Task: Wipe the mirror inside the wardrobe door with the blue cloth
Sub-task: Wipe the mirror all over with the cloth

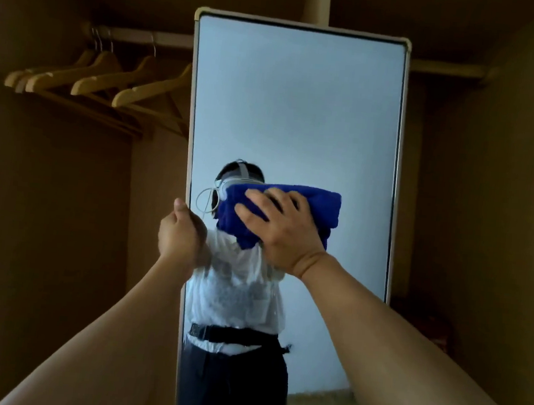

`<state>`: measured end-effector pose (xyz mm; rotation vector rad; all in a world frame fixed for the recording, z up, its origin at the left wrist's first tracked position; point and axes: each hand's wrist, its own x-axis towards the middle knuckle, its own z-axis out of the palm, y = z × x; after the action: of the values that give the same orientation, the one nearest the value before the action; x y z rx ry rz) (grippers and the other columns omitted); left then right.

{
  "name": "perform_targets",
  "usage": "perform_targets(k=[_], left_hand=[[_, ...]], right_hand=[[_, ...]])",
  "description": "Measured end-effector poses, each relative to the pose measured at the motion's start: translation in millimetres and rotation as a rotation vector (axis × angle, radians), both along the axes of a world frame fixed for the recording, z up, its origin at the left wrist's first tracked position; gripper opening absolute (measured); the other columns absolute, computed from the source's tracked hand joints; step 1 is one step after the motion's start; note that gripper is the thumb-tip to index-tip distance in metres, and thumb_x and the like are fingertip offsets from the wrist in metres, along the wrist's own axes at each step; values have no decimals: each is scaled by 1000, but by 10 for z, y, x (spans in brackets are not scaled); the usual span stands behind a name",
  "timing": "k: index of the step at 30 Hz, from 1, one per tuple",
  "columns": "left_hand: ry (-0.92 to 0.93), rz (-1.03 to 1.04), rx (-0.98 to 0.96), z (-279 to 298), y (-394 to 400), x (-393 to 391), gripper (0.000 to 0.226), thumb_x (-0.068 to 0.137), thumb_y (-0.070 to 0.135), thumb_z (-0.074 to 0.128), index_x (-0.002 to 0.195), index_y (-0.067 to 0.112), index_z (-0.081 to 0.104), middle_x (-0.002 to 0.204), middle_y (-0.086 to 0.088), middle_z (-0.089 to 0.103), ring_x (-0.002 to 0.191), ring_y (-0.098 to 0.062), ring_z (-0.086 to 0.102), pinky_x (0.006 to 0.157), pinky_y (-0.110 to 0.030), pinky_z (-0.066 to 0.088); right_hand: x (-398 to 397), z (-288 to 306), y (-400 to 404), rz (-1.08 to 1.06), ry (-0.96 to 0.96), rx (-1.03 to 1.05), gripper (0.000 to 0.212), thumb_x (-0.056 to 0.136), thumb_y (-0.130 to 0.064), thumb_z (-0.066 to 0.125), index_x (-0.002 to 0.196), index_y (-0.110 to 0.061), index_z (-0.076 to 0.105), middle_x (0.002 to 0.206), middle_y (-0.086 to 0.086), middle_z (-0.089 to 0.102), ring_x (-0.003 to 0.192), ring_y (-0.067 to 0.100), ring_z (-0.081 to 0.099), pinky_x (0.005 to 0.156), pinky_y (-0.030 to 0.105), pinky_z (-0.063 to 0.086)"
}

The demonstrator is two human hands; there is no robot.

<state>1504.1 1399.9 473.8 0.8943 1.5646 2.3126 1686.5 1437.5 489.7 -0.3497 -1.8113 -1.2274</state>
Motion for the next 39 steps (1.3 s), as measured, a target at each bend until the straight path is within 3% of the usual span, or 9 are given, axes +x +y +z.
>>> perform_targets(k=[3, 9, 15, 18, 20, 24, 27, 33, 39], left_hand=[[17, 32, 36, -5, -4, 27, 48, 99, 48, 30, 70, 17, 53, 70, -1, 59, 74, -21, 58, 69, -30, 42], [65, 59, 59, -30, 17, 21, 54, 99, 48, 28, 60, 16, 48, 36, 11, 51, 54, -16, 52, 54, -28, 37], [71, 105, 42, -33, 49, 20, 52, 99, 49, 27, 69, 17, 54, 65, 1, 58, 68, -19, 56, 64, -29, 42], [66, 106, -13, -27, 38, 9, 57, 98, 52, 24, 108, 9, 59, 95, -5, 57, 92, -24, 53, 86, -41, 44], [55, 96, -29, -26, 45, 7, 59, 98, 54, 24, 119, 9, 56, 104, -10, 58, 101, -29, 54, 93, -46, 43], [68, 80, -18, -38, 46, -1, 55, 97, 55, 23, 101, 13, 58, 93, -8, 59, 96, -31, 57, 91, -48, 46], [88, 84, -2, -51, 26, 10, 53, 97, 55, 23, 77, 16, 53, 79, -6, 59, 82, -27, 59, 78, -43, 47], [96, 76, 28, -44, -2, 30, 55, 97, 53, 24, 72, 14, 54, 72, -7, 59, 70, -21, 57, 70, -38, 46], [109, 81, 40, -46, -35, 59, 51, 99, 50, 24, 71, 18, 51, 72, -4, 56, 66, -15, 53, 67, -35, 42]], right_hand=[[67, 434, 31, -51, 214, -138, 51, 70, -20, 63, 120, -18, 64, 126, 10, 59, 109, 36, 56, 87, 48, 42], [250, 1156, 73, -108, 430, -266, 60, 78, -8, 57, 136, -20, 44, 139, 2, 45, 122, 31, 40, 100, 45, 29], [140, 323, 22, -73, 537, -267, 56, 73, -16, 56, 128, -13, 54, 130, 8, 55, 110, 36, 52, 86, 49, 43], [118, -326, 40, -88, 458, -230, 60, 64, -20, 70, 124, -14, 60, 125, 7, 60, 103, 35, 57, 80, 47, 47], [152, -465, 71, -92, 407, -231, 63, 61, -24, 75, 122, -15, 61, 123, 7, 60, 102, 33, 58, 79, 46, 47], [225, -132, 118, -109, 456, -184, 58, 65, -17, 72, 121, -13, 61, 120, 9, 61, 101, 33, 59, 79, 47, 47], [272, 356, 98, -143, 591, -270, 55, 75, -18, 51, 129, -10, 52, 129, 12, 55, 110, 36, 53, 86, 51, 44], [479, 1118, 208, -221, 712, -417, 70, 82, -17, 62, 143, -12, 28, 141, 13, 38, 122, 34, 39, 98, 50, 34], [599, 827, 258, -244, 843, -423, 60, 88, -22, 54, 142, -8, 29, 137, 14, 44, 115, 33, 45, 89, 46, 38]])
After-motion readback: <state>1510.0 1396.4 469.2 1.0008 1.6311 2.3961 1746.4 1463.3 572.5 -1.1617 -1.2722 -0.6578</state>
